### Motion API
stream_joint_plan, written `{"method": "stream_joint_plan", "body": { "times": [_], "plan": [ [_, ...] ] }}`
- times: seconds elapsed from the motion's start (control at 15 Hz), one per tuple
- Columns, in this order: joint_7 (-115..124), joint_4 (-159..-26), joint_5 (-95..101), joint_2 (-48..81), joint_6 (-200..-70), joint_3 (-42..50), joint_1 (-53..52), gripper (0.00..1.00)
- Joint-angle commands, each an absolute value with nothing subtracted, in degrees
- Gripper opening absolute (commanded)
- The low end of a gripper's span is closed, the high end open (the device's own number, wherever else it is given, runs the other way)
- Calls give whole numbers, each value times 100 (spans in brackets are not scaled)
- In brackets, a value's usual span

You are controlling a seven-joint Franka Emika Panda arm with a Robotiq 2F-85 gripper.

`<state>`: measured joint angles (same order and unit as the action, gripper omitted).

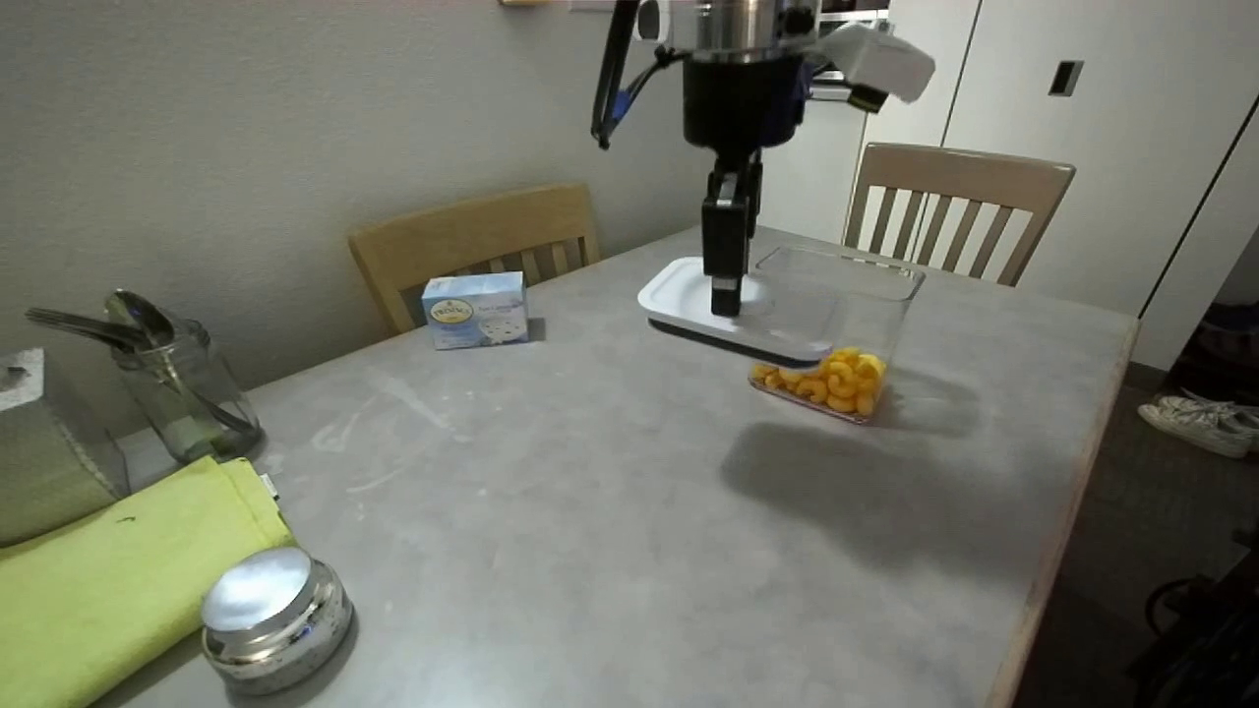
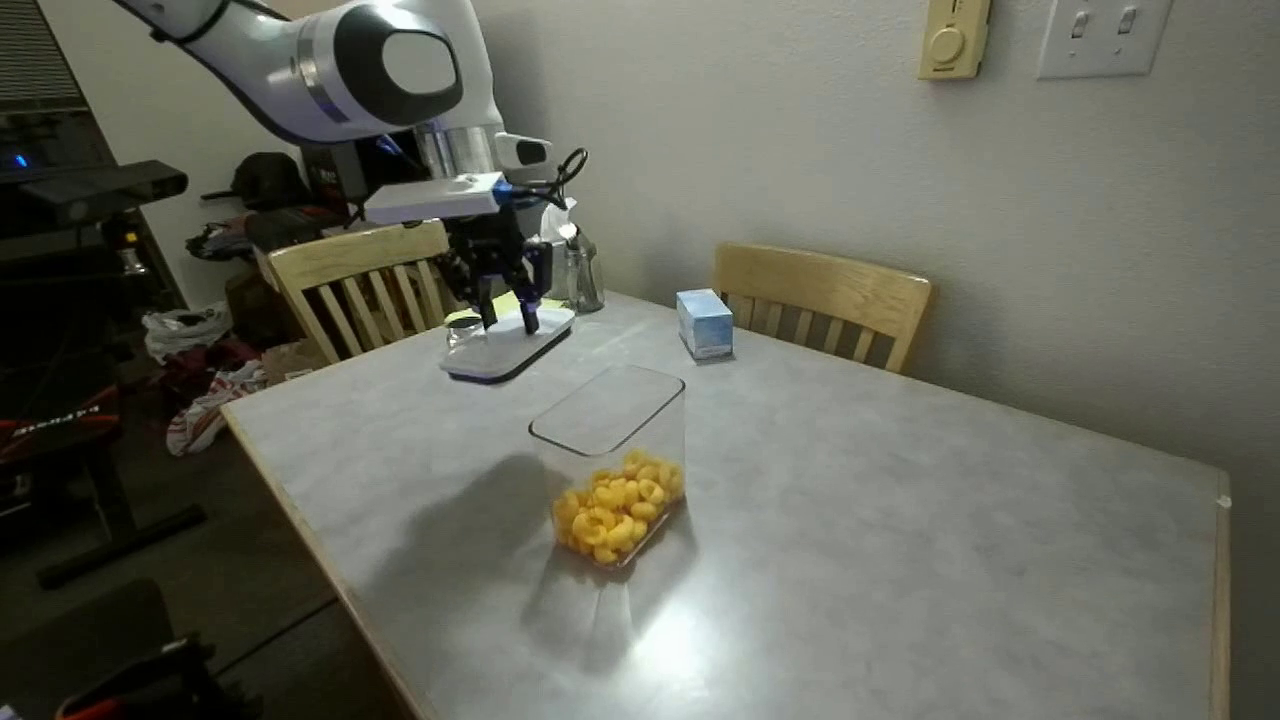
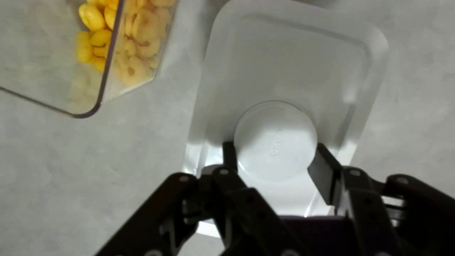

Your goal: Close the container

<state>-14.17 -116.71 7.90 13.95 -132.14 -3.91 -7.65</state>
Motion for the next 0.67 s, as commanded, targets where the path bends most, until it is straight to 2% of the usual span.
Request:
{"method": "stream_joint_plan", "body": {
  "times": [0.0, 0.6],
  "plan": [
    [-1796, -11808, 868, 820, -12855, -454, -594, 28],
    [-2271, -11918, 735, 267, -12859, -182, -174, 28]
  ]
}}
